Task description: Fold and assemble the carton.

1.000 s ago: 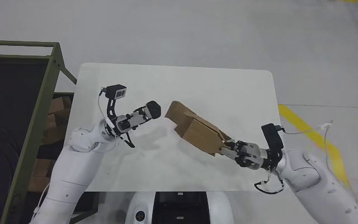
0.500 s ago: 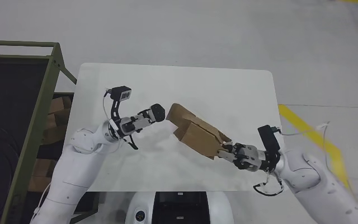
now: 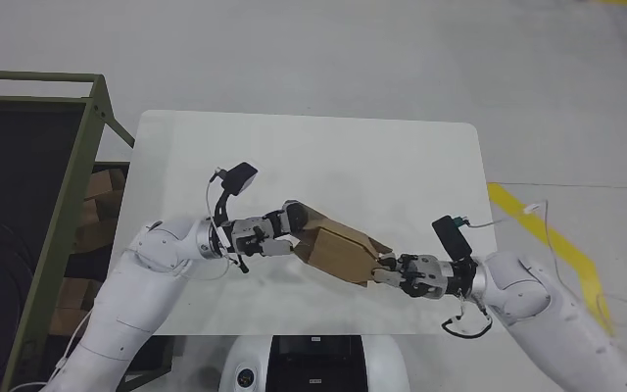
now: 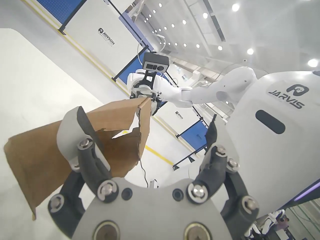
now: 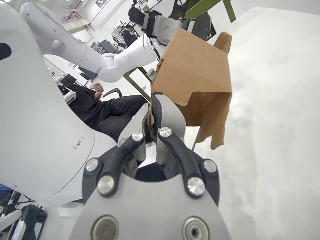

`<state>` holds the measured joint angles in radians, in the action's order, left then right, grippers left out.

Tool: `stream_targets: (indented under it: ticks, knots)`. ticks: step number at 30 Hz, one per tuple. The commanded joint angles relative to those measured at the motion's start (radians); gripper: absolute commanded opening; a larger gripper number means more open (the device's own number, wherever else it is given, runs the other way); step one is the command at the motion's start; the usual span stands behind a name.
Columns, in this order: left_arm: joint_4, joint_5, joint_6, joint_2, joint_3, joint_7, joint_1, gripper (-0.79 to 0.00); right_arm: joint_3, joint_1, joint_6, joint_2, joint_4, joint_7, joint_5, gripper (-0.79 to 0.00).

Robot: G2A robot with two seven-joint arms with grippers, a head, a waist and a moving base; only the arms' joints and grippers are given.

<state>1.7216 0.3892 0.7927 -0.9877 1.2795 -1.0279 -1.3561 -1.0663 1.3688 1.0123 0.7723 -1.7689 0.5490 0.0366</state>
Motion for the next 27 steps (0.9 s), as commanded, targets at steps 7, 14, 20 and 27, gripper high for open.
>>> stream_targets:
  ticks: [7,14,20,27]
  knots:
    - [-0.025,-0.027,0.063,0.057,-0.029,0.063,0.008,0.000,-0.001,-0.006,-0.002,0.000,0.010,0.016,-0.035,-0.785]
    - [-0.032,-0.027,0.084,0.094,-0.080,0.084,0.029,0.000,-0.008,-0.002,0.000,0.000,0.013,0.022,-0.051,-0.785]
    - [-0.026,-0.018,0.097,0.124,-0.143,0.097,0.052,0.000,-0.006,-0.002,0.000,0.001,0.008,0.031,-0.056,-0.785]
    - [-0.021,-0.014,0.109,0.163,-0.220,0.109,0.093,0.000,-0.004,-0.008,0.000,0.004,0.012,0.037,-0.062,-0.785]
